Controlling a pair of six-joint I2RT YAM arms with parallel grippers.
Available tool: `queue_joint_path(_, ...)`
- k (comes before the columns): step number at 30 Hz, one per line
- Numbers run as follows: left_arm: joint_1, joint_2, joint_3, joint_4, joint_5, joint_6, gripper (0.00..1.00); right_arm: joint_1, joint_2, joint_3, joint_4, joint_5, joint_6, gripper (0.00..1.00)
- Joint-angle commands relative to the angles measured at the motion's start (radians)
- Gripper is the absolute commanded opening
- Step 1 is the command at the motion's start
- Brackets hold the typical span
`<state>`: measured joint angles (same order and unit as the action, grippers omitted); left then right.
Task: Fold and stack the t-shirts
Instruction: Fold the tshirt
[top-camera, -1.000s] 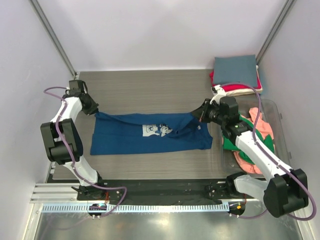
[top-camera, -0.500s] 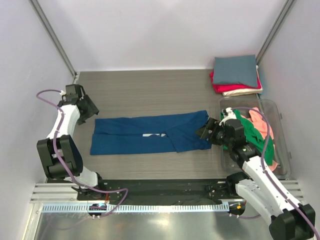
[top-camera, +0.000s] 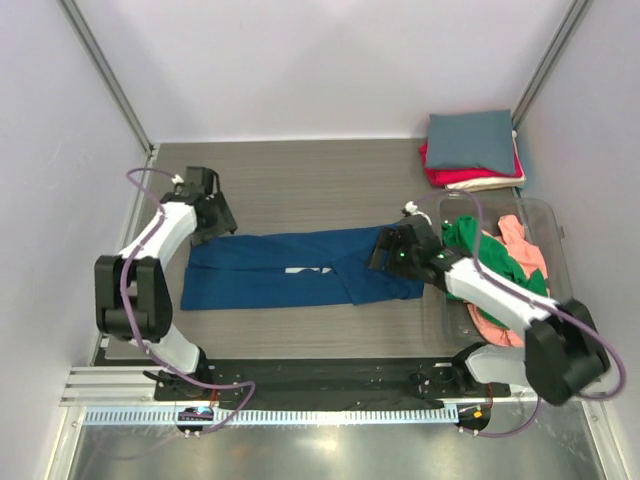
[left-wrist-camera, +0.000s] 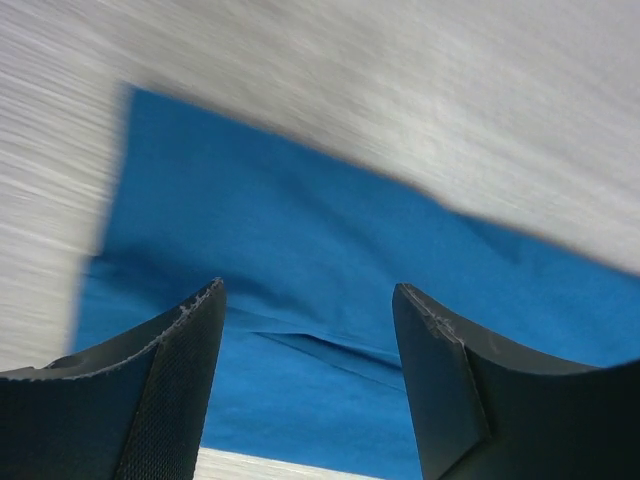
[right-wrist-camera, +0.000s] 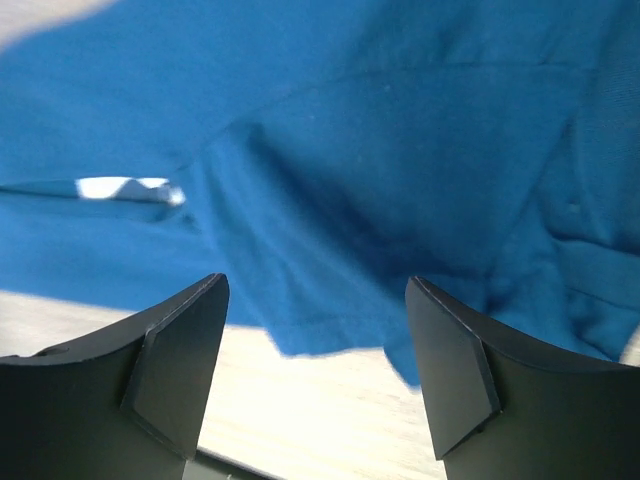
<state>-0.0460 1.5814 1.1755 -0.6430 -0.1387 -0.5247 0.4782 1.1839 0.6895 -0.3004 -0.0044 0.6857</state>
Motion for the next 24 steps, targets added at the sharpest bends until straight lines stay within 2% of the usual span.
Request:
queue_joint_path(1, -0.031, 0.089, -0.005, -0.02, 0.002, -0.044, 0.68, 0.036, 0.153, 0.091, -0.037, 0.119, 0.051, 0.78)
queue_joint_path(6, -0.034, 0.187, 0.024, -0.063, 0.004, -0.06, 0.67, 0.034, 0.345, 0.174, -0.075, 0.182, 0.041, 0.8)
queue_joint_path(10, -0.034, 0.236, -0.005, -0.066, 0.034, -0.078, 0.67, 0.027, 0.531, 0.313, -0.097, 0.141, 0.003, 0.81)
queue_joint_path(15, -0.031, 0.217, -0.033, -0.092, 0.119, -0.063, 0.68, -0.013, 0.759, 0.503, -0.097, 0.052, -0.028, 0.81)
queue_joint_path(17, -0.031, 0.166, -0.109, -0.067, 0.193, -0.081, 0.68, -0.038, 0.839, 0.597, -0.115, 0.043, -0.055, 0.81)
queue_joint_path(20, -0.035, 0.108, -0.233, 0.017, 0.316, -0.162, 0.68, -0.07, 1.044, 0.905, -0.218, -0.015, -0.115, 0.81)
queue_joint_path(21, -0.046, 0.07, -0.323, 0.043, 0.371, -0.188, 0.68, -0.072, 1.166, 1.102, -0.255, -0.025, -0.136, 0.81)
queue_joint_path(22, -0.063, 0.043, -0.364, 0.067, 0.385, -0.214, 0.68, -0.07, 1.224, 1.205, -0.314, -0.066, -0.158, 0.81)
queue_joint_path(23, -0.125, 0.02, -0.396, 0.11, 0.398, -0.275, 0.68, -0.072, 1.278, 1.304, -0.336, -0.098, -0.19, 0.8)
queue_joint_path(24, -0.167, -0.027, -0.463, 0.133, 0.407, -0.311, 0.68, -0.072, 1.339, 1.494, -0.362, -0.13, -0.202, 0.8)
